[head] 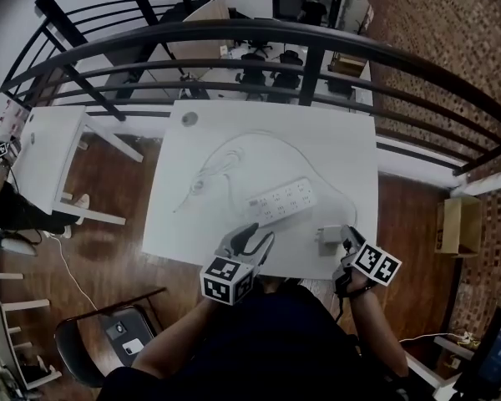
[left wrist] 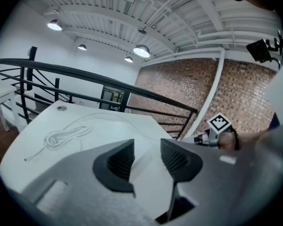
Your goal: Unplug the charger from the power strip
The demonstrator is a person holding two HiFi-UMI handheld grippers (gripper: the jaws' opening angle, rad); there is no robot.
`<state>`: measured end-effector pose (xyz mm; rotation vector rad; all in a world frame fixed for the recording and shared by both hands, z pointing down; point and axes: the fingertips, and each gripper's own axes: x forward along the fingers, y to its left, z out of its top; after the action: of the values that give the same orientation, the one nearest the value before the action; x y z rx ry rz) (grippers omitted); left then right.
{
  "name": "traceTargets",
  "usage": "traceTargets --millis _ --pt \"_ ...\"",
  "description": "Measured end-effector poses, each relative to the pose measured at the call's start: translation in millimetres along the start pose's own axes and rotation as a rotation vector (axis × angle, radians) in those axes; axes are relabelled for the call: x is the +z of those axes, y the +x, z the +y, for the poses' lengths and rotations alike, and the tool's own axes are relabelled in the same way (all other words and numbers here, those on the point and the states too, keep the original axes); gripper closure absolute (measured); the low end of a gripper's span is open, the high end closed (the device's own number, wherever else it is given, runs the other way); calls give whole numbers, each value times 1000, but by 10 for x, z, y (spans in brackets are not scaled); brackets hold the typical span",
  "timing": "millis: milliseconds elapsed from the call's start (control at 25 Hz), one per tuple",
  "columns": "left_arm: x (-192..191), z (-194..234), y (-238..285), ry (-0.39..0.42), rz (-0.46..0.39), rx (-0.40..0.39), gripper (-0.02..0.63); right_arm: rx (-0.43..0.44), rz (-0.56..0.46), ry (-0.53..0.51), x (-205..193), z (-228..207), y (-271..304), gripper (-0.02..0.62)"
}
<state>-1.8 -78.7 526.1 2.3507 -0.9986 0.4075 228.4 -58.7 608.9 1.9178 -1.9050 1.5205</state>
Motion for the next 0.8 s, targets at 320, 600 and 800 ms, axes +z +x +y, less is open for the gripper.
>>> traceTargets --millis 320,600,800 --pt "393 -386 -133 155 -72 -140 600 395 -163 -167 469 1470 -418 584" --pt "777 -660 -234 211 -207 -204 600 439 -350 -485 614 2005 -823 584" --pt "829 -716 -257 241 -233 -217 600 419 -353 -563 538 2013 -850 584"
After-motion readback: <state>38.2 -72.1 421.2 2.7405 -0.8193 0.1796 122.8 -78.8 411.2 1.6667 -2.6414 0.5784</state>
